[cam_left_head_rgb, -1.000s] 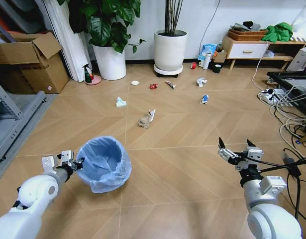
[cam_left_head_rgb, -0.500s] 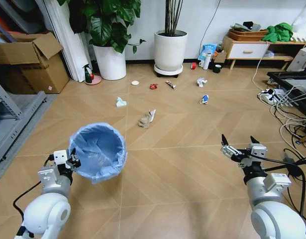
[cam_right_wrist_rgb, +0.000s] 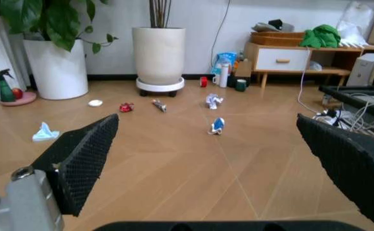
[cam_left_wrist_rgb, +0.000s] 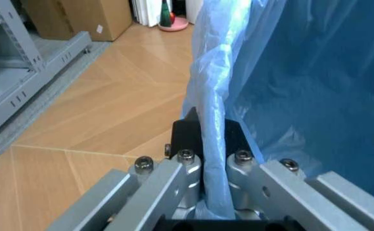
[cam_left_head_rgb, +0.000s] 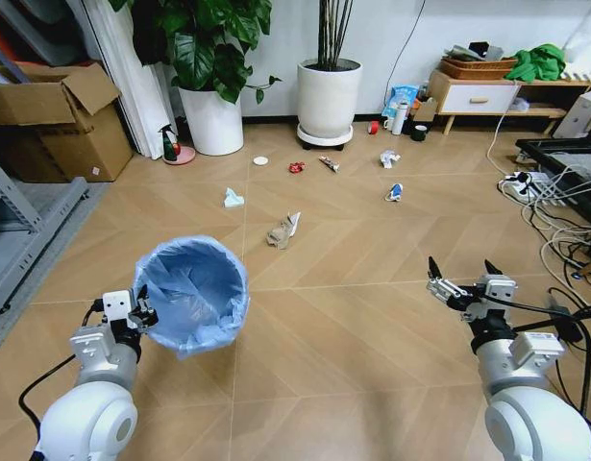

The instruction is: Pick up the trash bin and place the garbage on the floor into it.

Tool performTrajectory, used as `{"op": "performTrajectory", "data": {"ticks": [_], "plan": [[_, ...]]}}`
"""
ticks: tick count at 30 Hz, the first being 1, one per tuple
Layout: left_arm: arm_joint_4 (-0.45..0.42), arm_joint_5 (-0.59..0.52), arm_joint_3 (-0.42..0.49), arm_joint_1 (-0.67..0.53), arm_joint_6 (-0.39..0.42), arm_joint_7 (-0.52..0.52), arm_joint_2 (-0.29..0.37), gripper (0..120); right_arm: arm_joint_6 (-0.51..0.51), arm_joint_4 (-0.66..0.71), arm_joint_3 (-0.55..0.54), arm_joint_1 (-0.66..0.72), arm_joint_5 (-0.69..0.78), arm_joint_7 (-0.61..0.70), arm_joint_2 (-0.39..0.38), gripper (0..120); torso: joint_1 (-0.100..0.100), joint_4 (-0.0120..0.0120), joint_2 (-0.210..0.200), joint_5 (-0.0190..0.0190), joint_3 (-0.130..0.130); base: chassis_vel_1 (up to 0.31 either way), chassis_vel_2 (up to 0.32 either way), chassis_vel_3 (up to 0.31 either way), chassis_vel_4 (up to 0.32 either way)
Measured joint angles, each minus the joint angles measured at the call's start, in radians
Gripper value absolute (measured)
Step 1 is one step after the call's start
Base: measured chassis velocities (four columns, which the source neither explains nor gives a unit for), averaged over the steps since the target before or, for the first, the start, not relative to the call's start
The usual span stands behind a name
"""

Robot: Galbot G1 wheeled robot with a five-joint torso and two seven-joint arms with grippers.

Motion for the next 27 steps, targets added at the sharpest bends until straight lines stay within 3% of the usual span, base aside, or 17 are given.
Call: {"op": "performTrajectory", "data": {"ticks": [13,27], "plan": [[0.002,0.005,0.002,0.003,-0.013,0.014,0.005,0,0.010,0.000,-0.008,-0.008,-0.042,-0.013,0.013,100,0.000,0.0000,0.000,-0.0001,0.000,-0.153,0.169,0.161,-0.175],[0.001,0.011,0.008,0.005,-0.017,0.022,0.006,0,0.024,-0.003,-0.013,-0.013,-0.060,-0.033,0.017,100,0.000,-0.0001,0.000,-0.0008,0.000,-0.097,0.193,0.087,-0.192]]}}
